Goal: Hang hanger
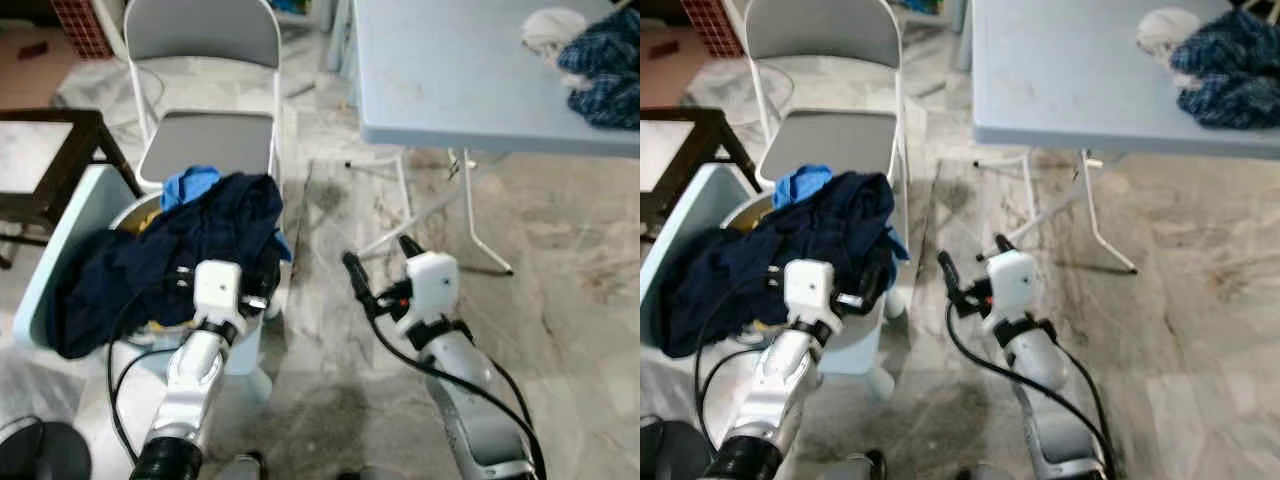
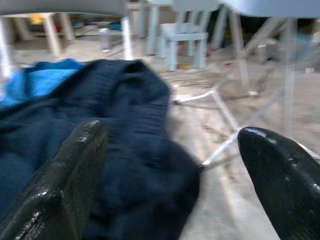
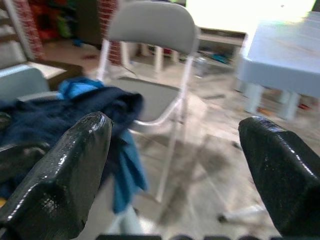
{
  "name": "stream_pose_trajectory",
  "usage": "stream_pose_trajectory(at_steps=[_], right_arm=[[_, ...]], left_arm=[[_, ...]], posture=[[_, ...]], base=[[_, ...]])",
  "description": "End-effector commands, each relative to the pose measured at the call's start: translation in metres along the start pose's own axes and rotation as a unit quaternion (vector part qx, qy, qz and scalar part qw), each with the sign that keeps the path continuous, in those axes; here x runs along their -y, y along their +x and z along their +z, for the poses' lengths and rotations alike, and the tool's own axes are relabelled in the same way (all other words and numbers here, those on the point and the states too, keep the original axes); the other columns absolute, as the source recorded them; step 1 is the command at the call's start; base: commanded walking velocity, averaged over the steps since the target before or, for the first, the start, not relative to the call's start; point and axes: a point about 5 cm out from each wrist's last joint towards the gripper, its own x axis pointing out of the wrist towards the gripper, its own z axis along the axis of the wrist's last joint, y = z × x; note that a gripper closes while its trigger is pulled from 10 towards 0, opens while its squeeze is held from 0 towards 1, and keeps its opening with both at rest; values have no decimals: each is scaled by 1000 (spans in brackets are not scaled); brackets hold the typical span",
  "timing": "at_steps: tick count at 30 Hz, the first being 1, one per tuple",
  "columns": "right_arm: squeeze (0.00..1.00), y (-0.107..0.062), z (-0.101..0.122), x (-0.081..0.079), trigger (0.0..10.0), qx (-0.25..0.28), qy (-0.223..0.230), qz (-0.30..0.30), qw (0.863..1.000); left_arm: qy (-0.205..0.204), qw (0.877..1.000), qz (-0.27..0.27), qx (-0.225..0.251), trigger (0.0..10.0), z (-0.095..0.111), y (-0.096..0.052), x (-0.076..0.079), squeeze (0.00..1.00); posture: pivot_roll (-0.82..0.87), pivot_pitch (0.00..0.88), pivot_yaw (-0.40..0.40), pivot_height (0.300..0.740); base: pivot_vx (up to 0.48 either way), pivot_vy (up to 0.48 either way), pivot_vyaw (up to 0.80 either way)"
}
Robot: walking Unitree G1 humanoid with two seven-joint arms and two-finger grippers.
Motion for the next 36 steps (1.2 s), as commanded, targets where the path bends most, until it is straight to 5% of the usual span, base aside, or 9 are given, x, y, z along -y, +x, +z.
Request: stream_pose_trajectory(at_steps=[1,24,30,36], right_arm=[[0,-4,0,5,10000,0,-7,-1,1000],[0,-8,-3,-2,10000,-11,-6,28,1000],[0,-10,-4,0,10000,-14,-1,18,1000],[0,-12,-3,1,10000,-15,0,13,1000]], left_arm=[[-4,1000,-2,-13,10000,-5,-2,7,0],[55,996,51,-43,10000,-13,-5,-10,0],[69,994,25,-83,10000,-23,-4,-20,0],[92,994,-32,-54,10000,-9,8,-21,0]], posture=[[23,221,-53,740],[30,246,-45,740],[25,258,-47,740],[17,269,-44,740]], base=[[0,0,688],[0,0,351],[0,0,0],[0,0,0]])
